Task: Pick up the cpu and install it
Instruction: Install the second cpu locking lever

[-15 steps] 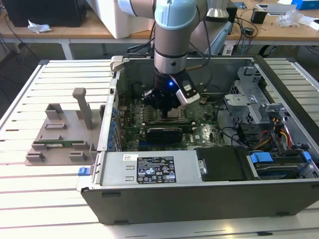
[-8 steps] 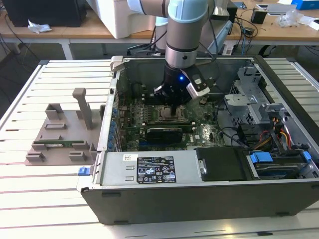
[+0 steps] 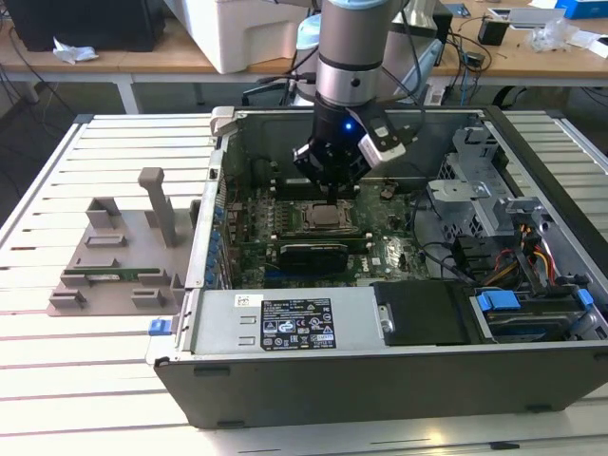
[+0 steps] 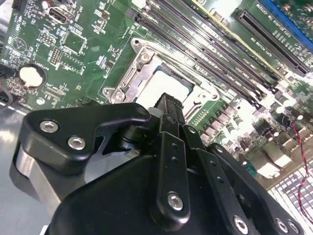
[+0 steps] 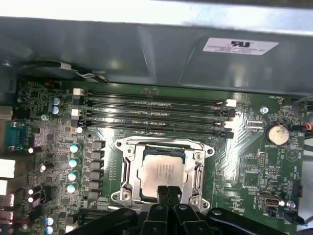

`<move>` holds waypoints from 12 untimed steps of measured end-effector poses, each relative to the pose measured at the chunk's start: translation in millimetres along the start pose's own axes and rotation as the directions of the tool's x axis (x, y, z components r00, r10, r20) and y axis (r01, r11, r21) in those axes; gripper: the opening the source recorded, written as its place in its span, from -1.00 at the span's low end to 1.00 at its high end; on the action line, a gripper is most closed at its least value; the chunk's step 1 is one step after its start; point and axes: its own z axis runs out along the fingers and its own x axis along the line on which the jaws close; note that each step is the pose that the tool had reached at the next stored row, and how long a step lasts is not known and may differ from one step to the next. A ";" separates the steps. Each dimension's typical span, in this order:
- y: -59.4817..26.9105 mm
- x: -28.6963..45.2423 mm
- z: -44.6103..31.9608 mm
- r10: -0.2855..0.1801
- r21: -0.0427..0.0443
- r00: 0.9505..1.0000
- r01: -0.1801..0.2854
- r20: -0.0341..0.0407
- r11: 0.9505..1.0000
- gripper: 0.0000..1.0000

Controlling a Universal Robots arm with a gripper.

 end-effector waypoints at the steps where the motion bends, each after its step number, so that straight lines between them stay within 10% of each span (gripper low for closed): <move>1: 0.1 0.0 -1.9 0.000 0.000 1.000 0.000 0.000 1.000 -0.79; 12: 1.8 0.3 -15.2 0.000 0.002 1.000 0.000 0.000 1.000 -0.79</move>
